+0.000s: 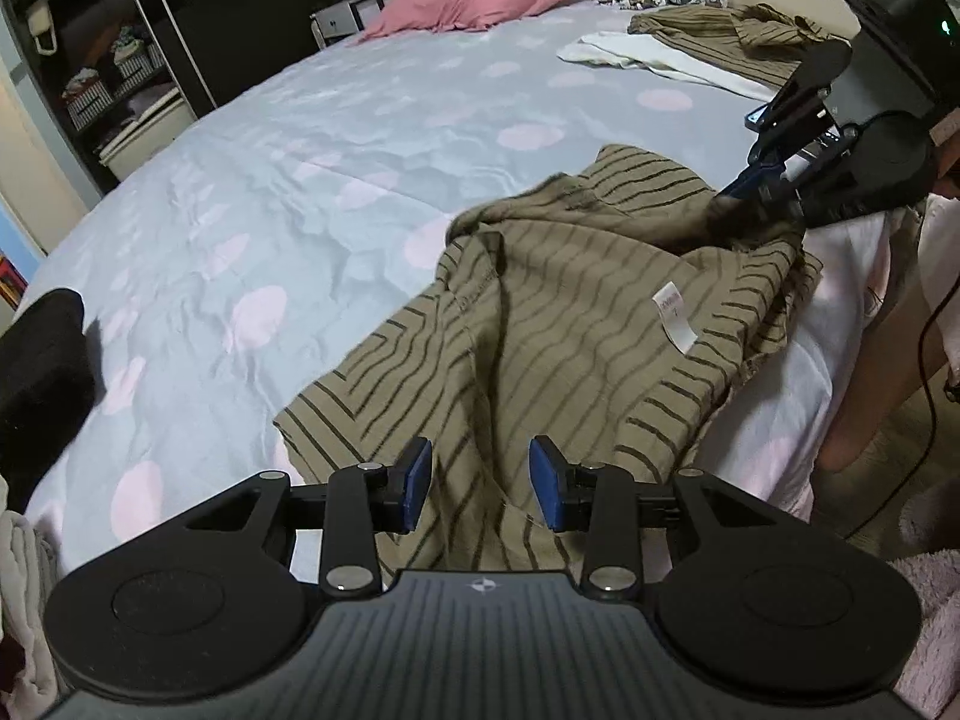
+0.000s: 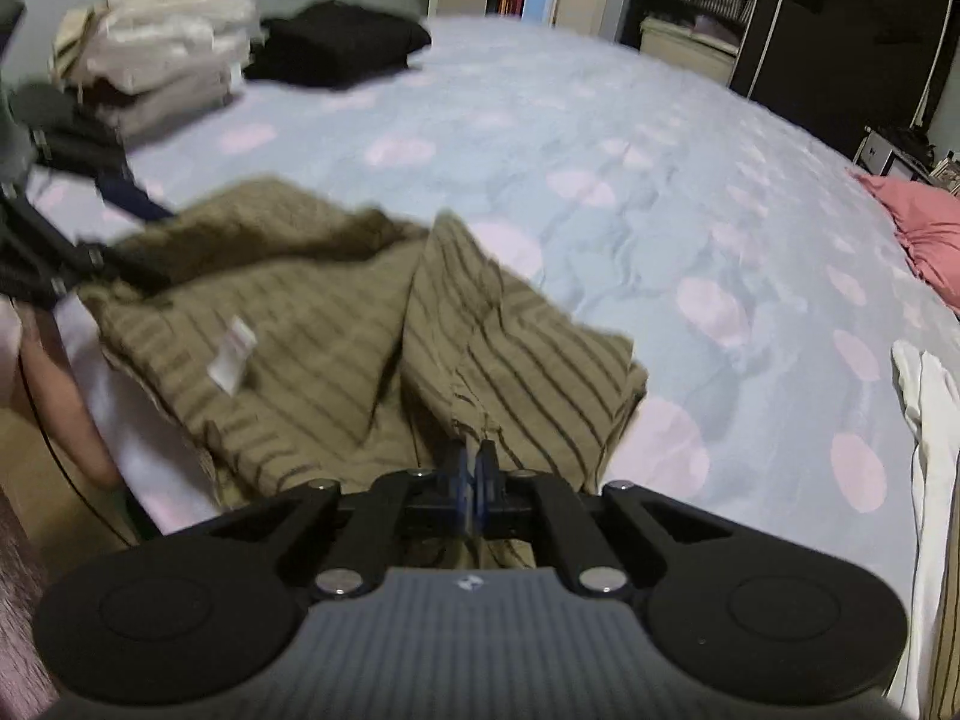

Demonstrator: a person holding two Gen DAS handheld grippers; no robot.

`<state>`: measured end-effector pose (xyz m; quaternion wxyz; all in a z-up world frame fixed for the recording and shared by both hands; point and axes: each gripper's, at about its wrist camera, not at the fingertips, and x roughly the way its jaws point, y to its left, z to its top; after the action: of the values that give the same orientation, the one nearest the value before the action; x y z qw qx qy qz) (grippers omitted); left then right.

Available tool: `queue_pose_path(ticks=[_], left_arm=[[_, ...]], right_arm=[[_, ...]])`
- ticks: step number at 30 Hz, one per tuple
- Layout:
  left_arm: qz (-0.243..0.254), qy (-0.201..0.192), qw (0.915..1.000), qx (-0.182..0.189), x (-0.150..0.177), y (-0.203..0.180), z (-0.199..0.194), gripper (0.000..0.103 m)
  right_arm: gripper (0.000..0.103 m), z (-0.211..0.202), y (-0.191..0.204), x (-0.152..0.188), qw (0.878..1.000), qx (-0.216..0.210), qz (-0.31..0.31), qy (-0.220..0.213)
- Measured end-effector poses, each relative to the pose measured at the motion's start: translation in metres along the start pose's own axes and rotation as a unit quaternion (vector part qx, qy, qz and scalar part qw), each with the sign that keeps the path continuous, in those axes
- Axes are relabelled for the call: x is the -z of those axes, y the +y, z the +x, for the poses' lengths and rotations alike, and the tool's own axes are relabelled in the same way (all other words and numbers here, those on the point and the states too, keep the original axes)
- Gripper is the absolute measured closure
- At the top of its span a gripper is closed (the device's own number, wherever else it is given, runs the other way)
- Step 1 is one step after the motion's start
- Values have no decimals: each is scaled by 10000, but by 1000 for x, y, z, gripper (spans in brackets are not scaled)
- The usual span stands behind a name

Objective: Fold clothes

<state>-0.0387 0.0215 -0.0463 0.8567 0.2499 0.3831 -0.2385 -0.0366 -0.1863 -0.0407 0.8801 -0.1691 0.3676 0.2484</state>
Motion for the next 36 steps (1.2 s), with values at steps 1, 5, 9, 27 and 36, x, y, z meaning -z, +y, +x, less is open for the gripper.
queue_pose_path(ticks=[1, 5, 9, 27, 36], left_arm=[[-19, 33, 10000, 4, 1, 0, 1, 69], [-7, 41, 9999, 96, 3, 0, 1, 78], [161, 5, 9999, 48, 3, -3, -2, 92], [-377, -377, 9979, 372, -2, 18, -20, 66], [-2227, -185, 9743, 275, 2, 76, 1, 56]], right_arm=[[99, -3, 2, 0, 9999, -68, -92, -38], [99, -5, 29, 5, 9944, -326, -1003, -85], [99, 3, 46, 11, 9863, -518, -1564, 118], [67, -18, 0, -7, 9974, -599, -14, -399], [45, 11, -47, 1, 9837, -509, 1718, -158]])
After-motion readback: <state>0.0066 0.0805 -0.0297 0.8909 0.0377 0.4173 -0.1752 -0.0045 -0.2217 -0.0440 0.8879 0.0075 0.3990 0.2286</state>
